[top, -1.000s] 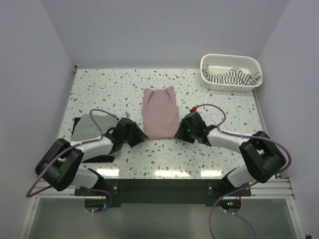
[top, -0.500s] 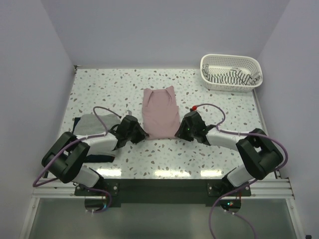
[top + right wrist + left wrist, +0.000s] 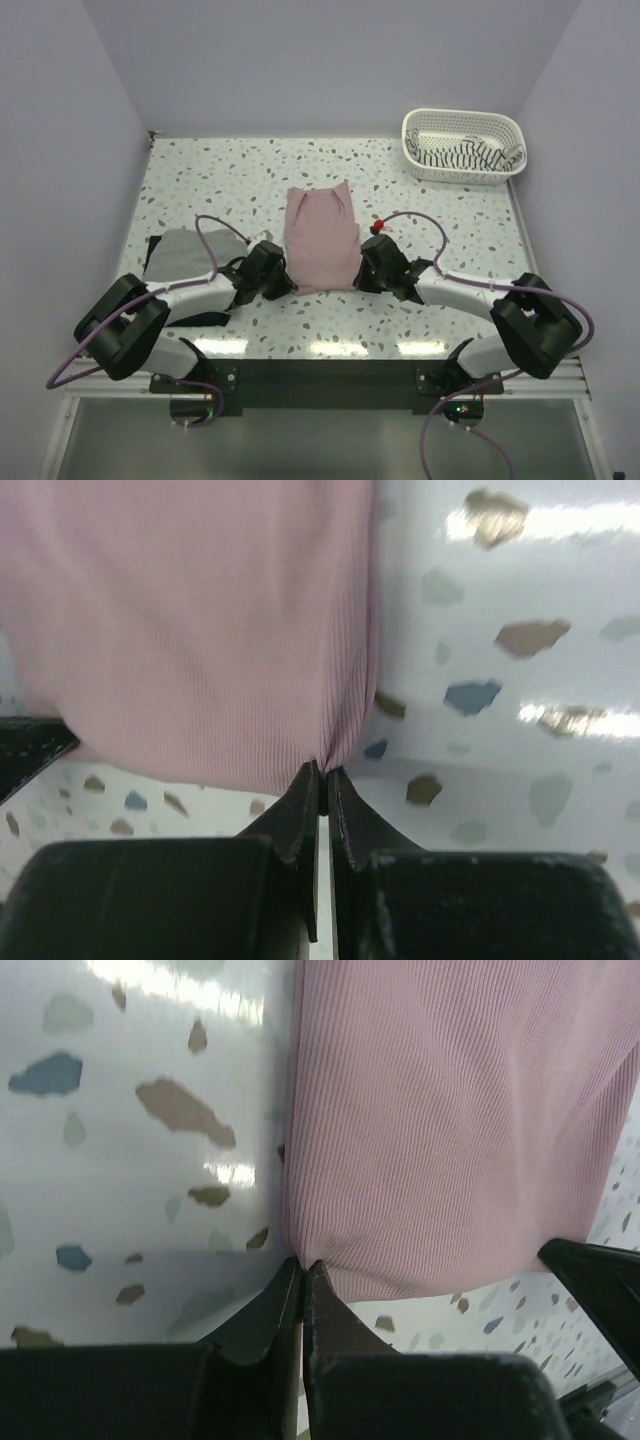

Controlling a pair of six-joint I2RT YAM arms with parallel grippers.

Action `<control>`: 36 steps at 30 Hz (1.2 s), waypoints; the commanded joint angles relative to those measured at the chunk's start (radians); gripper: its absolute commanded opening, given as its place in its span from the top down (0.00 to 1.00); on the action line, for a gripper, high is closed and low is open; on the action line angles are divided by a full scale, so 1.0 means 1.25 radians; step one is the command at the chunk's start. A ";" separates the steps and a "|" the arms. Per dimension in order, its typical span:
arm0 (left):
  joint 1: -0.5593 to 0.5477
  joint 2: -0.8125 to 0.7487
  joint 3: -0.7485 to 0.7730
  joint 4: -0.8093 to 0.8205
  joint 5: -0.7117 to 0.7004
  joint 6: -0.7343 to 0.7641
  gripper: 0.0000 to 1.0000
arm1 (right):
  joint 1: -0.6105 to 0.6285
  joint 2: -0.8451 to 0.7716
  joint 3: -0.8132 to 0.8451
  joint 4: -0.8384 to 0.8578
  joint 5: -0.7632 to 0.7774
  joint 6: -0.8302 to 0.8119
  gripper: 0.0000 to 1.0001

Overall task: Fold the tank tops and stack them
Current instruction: Fold the tank top

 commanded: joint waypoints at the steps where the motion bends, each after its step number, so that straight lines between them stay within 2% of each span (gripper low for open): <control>1: -0.048 -0.060 -0.053 -0.139 -0.016 0.016 1.00 | 0.077 -0.097 -0.029 -0.077 0.056 0.003 1.00; 5: -0.114 -0.203 -0.094 -0.243 -0.027 -0.026 1.00 | 0.182 -0.223 -0.101 -0.138 0.081 0.064 1.00; 11: -0.241 -0.378 -0.085 -0.417 -0.058 -0.104 1.00 | 0.342 -0.399 -0.109 -0.277 0.160 0.166 1.00; 16: -0.262 -0.428 -0.012 -0.474 -0.084 -0.123 1.00 | 0.372 -0.439 -0.052 -0.341 0.212 0.171 1.00; 20: -0.258 -0.397 0.075 -0.471 -0.119 -0.088 1.00 | 0.370 -0.416 0.048 -0.379 0.268 0.135 1.00; 24: -0.202 -0.336 0.173 -0.451 -0.112 -0.027 1.00 | 0.347 -0.343 0.133 -0.394 0.293 0.087 1.00; 25: -0.161 -0.322 0.183 -0.426 -0.100 -0.014 1.00 | 0.321 -0.332 0.156 -0.390 0.288 0.076 1.00; 27: -0.096 -0.314 0.199 -0.397 -0.069 0.021 1.00 | 0.291 -0.308 0.175 -0.366 0.261 0.044 1.00; 36: 0.057 -0.190 0.315 -0.284 0.008 0.091 1.00 | 0.105 -0.198 0.292 -0.304 0.145 -0.073 1.00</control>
